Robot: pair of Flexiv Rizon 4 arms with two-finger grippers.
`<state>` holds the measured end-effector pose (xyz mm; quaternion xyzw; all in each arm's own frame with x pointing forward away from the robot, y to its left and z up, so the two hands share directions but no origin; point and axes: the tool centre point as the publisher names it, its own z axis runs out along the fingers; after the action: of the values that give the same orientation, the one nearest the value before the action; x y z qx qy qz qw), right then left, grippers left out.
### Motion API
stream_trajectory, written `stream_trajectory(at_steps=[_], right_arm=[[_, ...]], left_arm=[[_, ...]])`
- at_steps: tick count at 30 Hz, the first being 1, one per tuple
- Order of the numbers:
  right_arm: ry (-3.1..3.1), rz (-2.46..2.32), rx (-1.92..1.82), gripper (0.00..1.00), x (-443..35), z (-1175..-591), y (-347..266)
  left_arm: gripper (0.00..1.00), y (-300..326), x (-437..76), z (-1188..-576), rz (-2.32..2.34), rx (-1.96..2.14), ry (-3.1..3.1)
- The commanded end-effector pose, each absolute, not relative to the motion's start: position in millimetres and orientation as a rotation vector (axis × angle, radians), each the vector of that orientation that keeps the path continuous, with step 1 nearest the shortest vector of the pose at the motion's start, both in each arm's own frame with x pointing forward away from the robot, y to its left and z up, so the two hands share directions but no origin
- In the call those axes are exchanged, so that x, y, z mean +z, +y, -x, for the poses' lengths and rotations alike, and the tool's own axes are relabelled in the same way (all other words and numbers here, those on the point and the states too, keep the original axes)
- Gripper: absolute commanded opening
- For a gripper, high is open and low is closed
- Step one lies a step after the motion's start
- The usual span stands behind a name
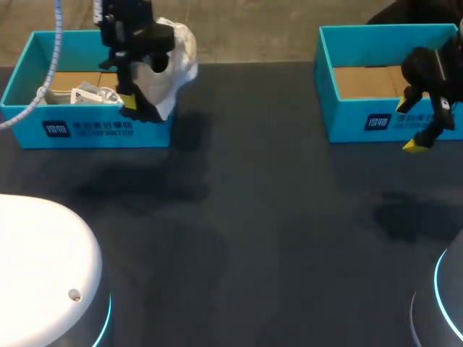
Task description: Take the shoe out of the shoebox, open the shoe tongue, remove and reinsert the insole, then place the shoe into the shoebox
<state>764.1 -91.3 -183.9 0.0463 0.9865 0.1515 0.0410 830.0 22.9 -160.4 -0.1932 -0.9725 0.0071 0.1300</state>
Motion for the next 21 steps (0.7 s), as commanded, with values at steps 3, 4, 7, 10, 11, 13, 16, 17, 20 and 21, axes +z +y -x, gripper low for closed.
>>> stream_trajectory(at_steps=[3,4,7,10,11,13,16,17,20,21], right_arm=[[3.022,-0.143,0.460,1.00,-184,-765,-91],[3.022,-0.143,0.460,1.00,-184,-765,-91],[3.022,-0.143,0.460,1.00,-184,-765,-91],[3.022,-0.143,0.460,1.00,-184,-765,-91],[3.022,-0.143,0.460,1.00,-184,-765,-91],[3.022,-0.143,0.460,1.00,-184,-765,-91],[3.022,-0.143,0.460,1.00,-184,-765,-91],[3.022,-0.143,0.460,1.00,-184,-765,-91],[3.022,-0.143,0.460,1.00,-184,-765,-91],[3.022,-0.143,0.460,1.00,-184,-765,-91]], left_arm=[[0.00,67,-153,-839,0.483,0.042,-2.881],[0.00,74,-153,-842,0.457,0.021,-2.893],[0.00,91,-153,-847,0.430,0.014,-2.902],[0.00,107,-154,-855,0.412,0.015,-2.900],[0.00,112,-155,-858,0.394,0.014,-2.905],[0.00,124,-158,-865,0.378,-0.008,-2.905],[0.00,137,-159,-872,0.372,-0.013,-2.906],[0.00,142,-159,-875,0.361,-0.021,-2.909],[0.00,159,-160,-886,0.343,-0.042,-2.915],[0.00,163,-161,-890,0.332,-0.052,-2.917]])
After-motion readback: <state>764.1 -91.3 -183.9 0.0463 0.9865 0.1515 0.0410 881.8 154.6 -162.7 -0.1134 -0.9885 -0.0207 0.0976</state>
